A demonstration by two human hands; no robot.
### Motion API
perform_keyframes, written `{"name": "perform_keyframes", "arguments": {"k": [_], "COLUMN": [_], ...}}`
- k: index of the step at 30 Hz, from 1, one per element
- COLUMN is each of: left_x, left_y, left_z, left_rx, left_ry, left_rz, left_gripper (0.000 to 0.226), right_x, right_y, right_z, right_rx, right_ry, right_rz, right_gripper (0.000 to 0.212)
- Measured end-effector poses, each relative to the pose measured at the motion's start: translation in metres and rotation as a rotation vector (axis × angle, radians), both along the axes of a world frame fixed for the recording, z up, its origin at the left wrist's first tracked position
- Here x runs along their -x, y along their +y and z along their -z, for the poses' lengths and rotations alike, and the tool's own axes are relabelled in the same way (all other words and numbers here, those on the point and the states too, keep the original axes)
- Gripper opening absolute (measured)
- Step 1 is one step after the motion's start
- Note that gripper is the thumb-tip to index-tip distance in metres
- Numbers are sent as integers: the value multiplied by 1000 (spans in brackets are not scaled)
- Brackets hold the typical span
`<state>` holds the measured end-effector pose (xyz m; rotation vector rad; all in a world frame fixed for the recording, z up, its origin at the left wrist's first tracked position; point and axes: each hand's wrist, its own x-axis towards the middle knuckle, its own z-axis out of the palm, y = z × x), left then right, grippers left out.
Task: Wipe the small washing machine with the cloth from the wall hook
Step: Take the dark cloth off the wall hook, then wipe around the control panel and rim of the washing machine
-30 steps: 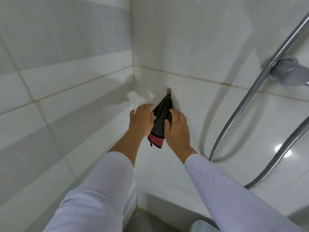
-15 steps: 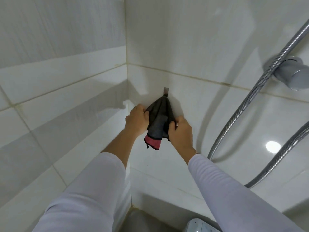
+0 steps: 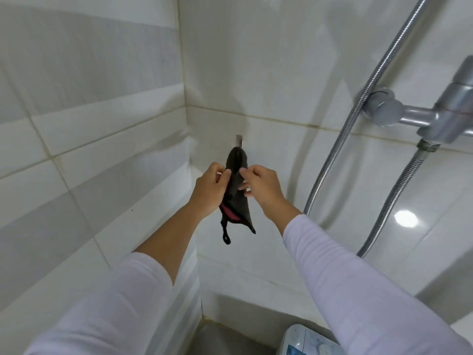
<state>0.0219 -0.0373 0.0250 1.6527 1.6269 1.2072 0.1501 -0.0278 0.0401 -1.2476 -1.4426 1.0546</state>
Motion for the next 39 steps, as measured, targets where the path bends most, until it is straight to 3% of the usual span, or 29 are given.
{"name": "perform_keyframes", "arguments": {"k": [5,8,13,17,18,20,21,23,29,33,36,39], "left_x": [-7,-11,-40,-76,-86,-109,-122,-149,-226,-258,-277,-292], "left_y": [-15,-23,-36,-50,-52,-56,-57,-60,-67,-78,-83,-79], "left_z": [-6,1,17,30,35,46,52,66,136,197,247,293], "left_rx": [128,193,308,451,481,548,583,655,887,1051,1061,1005], "left_ry": [-275,-335,-372,-508,-536,-571,-570,-545,-372,-340,-253,-55], "left_rz": [113,209,274,409,436,477,487,487,379,580,693,721], "left_gripper": [47,37,18,22,23,24,24,25,38,49,50,56], "right_x": [-7,-22,-73,-131,-147,-178,-192,-216,-278,-314,-333,-345], "right_y": [-14,-24,-42,-71,-79,-91,-97,-109,-147,-166,-170,-165], "right_z": [-16,-14,11,47,58,80,89,106,165,230,281,326], "right_rx": [95,204,301,477,525,583,592,593,647,701,736,743], "right_ry": [8,32,120,158,173,210,235,283,341,342,358,322], "right_rz": [-16,4,52,-8,-56,-121,-134,-120,-19,35,46,23], "right_gripper": [14,7,29,15,23,66,84,95,71,47,48,52]}}
